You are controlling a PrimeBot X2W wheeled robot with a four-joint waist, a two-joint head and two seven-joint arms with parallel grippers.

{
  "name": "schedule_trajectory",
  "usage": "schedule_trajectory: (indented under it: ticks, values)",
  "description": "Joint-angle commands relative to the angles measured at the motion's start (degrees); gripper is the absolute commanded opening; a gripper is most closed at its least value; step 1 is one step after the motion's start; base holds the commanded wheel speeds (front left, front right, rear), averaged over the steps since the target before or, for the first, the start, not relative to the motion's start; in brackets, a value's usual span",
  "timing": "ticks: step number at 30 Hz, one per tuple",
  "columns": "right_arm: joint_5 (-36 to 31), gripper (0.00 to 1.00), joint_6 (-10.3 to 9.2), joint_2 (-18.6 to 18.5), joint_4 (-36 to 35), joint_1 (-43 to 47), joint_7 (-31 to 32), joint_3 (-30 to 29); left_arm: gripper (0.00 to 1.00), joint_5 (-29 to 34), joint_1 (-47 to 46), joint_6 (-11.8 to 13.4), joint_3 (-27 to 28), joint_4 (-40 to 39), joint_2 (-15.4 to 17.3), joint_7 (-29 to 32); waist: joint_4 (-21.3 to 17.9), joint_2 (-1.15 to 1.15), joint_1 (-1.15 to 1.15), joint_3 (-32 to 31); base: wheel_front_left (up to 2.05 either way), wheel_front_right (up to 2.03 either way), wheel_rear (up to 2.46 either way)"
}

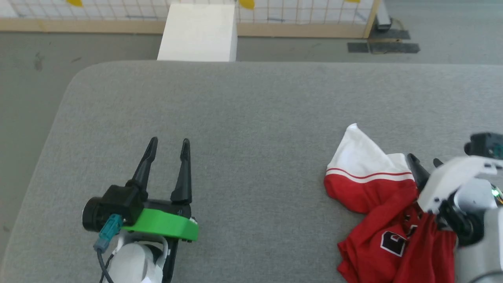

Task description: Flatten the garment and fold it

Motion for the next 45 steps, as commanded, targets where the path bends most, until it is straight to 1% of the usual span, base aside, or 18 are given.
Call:
schedule_trajectory:
  ticks: [1,7,8,9,10,11,15,18,21,27,30,33,34,35,36,40,42,45]
  values:
    - [-0.8,1.00,-0.08,0.0,3.1,-2.7,0.9,-0.7,1.00,-0.8,-1.0,0.1,-0.3,-0.1,-0.1,-0.2,1.9,0.00,0.00,2.1,0.00,0.00,0.00]
    - [-5.6,1.00,-0.08,0.0,17.8,-11.6,5.5,-3.3,1.00,-1.1,-2.3,0.5,-1.0,0.0,-0.1,-0.2,3.6,0.00,0.00,4.2,0.00,0.00,0.00]
    - [-6.5,0.86,-0.08,0.0,20.1,-12.5,6.6,-3.6,1.00,-1.2,-2.4,0.5,-1.1,0.0,-0.1,-0.2,3.8,0.00,0.00,4.4,0.00,0.00,0.00]
    - [-7.2,0.37,-0.08,0.0,21.7,-13.2,7.7,-3.8,1.00,-1.2,-2.5,0.5,-1.2,0.0,-0.1,-0.2,4.0,0.00,0.00,4.5,0.00,0.00,0.00]
    - [-8.0,0.09,-0.08,0.0,23.1,-13.8,8.7,-3.9,1.00,-1.3,-2.6,0.5,-1.4,0.1,-0.1,-0.2,4.2,0.00,0.00,4.5,0.00,0.00,0.00]
    - [-8.6,0.00,-0.08,0.0,23.6,-14.2,8.8,-3.9,1.00,-1.3,-2.7,0.6,-1.5,0.2,-0.1,-0.2,4.4,0.00,0.00,4.5,0.00,0.00,0.00]
    - [-8.9,0.00,-0.08,0.0,21.4,-15.4,2.9,-3.1,1.00,-1.4,-2.5,0.7,-1.5,0.6,-0.1,-0.2,4.6,0.00,0.00,3.4,0.00,0.00,0.00]
    - [-6.4,0.00,-0.08,0.0,17.1,-14.8,-2.1,1.2,1.00,-1.3,-2.0,0.7,-1.3,1.1,-0.1,-0.2,4.7,0.00,0.00,1.6,0.00,0.00,0.00]
    - [-3.4,0.00,-0.08,0.0,10.2,-12.9,-5.8,8.5,1.00,-1.2,-1.2,0.5,-1.0,1.3,-0.1,-0.2,4.9,0.00,0.00,-0.2,0.00,0.00,0.00]
    - [-0.5,0.00,-0.08,0.0,-1.4,-6.6,-6.9,27.0,1.00,-1.1,-0.1,0.2,-0.8,1.3,-0.1,-0.2,5.7,0.00,0.00,-2.0,0.00,0.00,0.00]
    - [-0.6,0.00,-0.08,0.0,-1.6,-3.6,-6.1,35.2,1.00,-1.2,0.4,0.1,-0.5,1.3,-0.1,-0.2,6.2,0.00,0.00,-2.3,0.00,0.00,0.00]
    - [-0.9,0.00,-0.08,0.0,1.1,-1.0,-4.7,42.5,1.00,-1.2,0.7,-0.1,-0.5,1.3,-0.1,-0.2,6.9,0.00,0.00,-2.3,0.00,0.00,0.00]
    - [-0.7,0.23,-0.08,0.0,2.0,-0.3,-4.3,44.0,1.00,-1.2,0.7,-0.1,-0.5,1.3,-0.1,-0.2,7.2,0.00,0.00,-2.3,0.00,0.00,0.00]
    - [-0.1,0.60,-0.08,0.0,3.1,0.4,-3.8,45.8,1.00,-1.2,0.7,-0.2,-0.6,1.3,-0.1,-0.2,7.4,0.00,0.00,-2.3,0.00,0.00,0.00]
    - [0.5,1.00,-0.08,0.0,3.5,0.8,-3.3,46.8,1.00,-1.2,0.8,-0.2,-0.6,1.4,-0.1,-0.2,7.4,0.00,0.00,-2.3,0.00,0.00,0.00]
    - [3.3,1.00,-0.08,0.0,2.1,1.9,-2.0,48.9,1.00,-1.0,1.2,-0.2,0.0,1.3,-0.1,-0.2,7.1,0.00,0.00,-2.5,0.00,0.00,0.00]
    - [3.9,1.00,-0.08,0.0,-0.5,2.5,-2.8,47.3,1.00,-0.7,1.6,-0.3,0.4,1.4,-0.1,-0.2,6.6,0.00,0.00,-2.8,0.00,0.00,0.00]
    - [3.7,1.00,-0.08,0.0,-6.1,4.3,-6.4,42.2,1.00,-0.2,2.0,-0.4,0.5,1.7,-0.1,-0.2,5.5,0.00,0.00,-3.2,0.00,0.00,0.00]
